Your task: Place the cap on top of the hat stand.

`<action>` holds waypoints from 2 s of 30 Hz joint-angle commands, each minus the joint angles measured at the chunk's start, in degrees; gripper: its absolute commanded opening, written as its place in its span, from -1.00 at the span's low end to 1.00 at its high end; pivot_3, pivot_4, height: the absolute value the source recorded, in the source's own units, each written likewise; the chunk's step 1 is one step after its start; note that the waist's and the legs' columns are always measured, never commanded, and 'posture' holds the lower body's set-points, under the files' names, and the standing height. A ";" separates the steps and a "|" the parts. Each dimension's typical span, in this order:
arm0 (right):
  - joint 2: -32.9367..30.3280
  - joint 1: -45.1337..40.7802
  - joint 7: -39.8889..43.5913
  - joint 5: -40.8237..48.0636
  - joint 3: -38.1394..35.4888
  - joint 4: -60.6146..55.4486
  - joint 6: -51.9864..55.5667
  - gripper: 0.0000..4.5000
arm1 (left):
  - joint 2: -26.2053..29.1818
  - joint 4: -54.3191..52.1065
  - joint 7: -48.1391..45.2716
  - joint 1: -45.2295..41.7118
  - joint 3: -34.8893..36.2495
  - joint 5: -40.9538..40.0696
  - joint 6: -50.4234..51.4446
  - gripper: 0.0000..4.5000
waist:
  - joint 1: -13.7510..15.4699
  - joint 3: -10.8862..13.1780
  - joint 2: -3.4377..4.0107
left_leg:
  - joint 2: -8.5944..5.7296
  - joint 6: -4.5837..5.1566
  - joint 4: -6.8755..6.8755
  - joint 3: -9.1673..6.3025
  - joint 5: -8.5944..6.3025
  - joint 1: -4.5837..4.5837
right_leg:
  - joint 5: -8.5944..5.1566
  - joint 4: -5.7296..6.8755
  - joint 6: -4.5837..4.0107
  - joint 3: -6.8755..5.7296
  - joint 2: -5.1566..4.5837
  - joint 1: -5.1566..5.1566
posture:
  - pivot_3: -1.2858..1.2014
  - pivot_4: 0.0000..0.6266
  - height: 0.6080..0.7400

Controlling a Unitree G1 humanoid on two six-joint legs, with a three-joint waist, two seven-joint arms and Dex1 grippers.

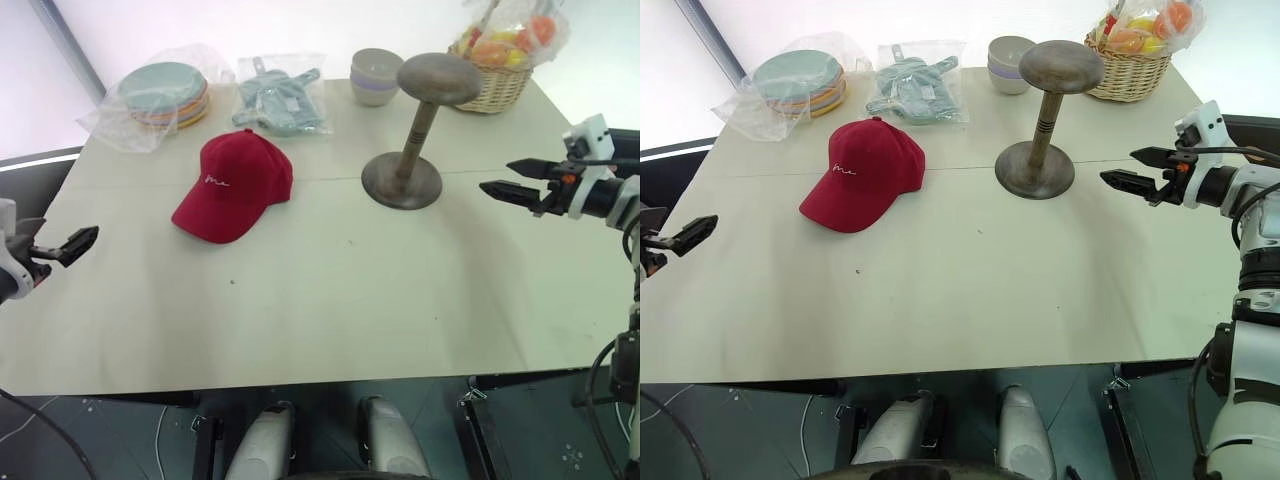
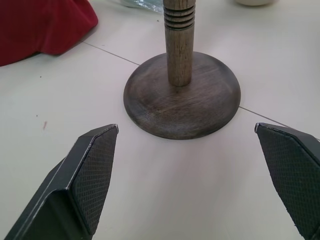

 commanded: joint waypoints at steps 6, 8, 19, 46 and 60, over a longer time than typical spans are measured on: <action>-1.15 -2.99 -0.20 -0.57 -1.31 1.26 -2.29 1.00 | 1.93 0.37 0.34 -0.57 1.73 1.74 -1.63 0.99 | 0.00 0.00 0.00 | 0.00 0.00 0.00 0.00 0.00 0.00 | 0.00 0.00 0.00 0.00 0.00 0.00 | 0.03 -0.52 1.00; -1.16 -3.22 -0.14 -0.74 -1.19 1.41 -2.38 1.00 | 2.40 0.67 0.01 -0.57 1.53 2.21 -1.90 0.99 | 0.01 0.00 0.00 | 0.00 0.00 0.00 0.00 0.00 0.00 | 0.00 0.00 0.00 0.00 0.00 0.00 | 0.03 -0.52 1.00; -1.44 -0.67 7.44 4.79 0.07 -13.62 9.69 1.00 | 7.45 2.87 -5.75 -1.18 -2.15 7.18 -10.87 0.99 | -0.02 0.02 0.04 | 0.00 0.00 -0.01 0.00 0.00 -0.01 | 0.00 0.00 0.00 0.00 -0.03 -0.02 | 0.03 -0.52 1.00; 1.16 6.45 -0.30 24.03 -1.55 -42.79 31.24 1.00 | 11.75 20.38 -4.81 -0.46 -18.38 34.39 -78.13 0.99 | 0.16 0.02 0.03 | -0.01 0.06 -0.05 0.03 -0.04 -0.03 | 0.00 -0.06 -0.01 -0.03 -0.21 -0.04 | 0.03 -0.52 1.00; 0.35 8.15 -2.88 23.78 -2.48 -43.15 29.53 1.00 | 11.62 50.68 32.64 -25.50 -38.55 75.38 -109.24 0.99 | 0.27 0.00 0.01 | -0.08 0.11 0.01 0.09 -0.05 -0.04 | 0.02 0.06 0.02 -0.09 -0.12 -0.06 | 0.03 -0.52 1.00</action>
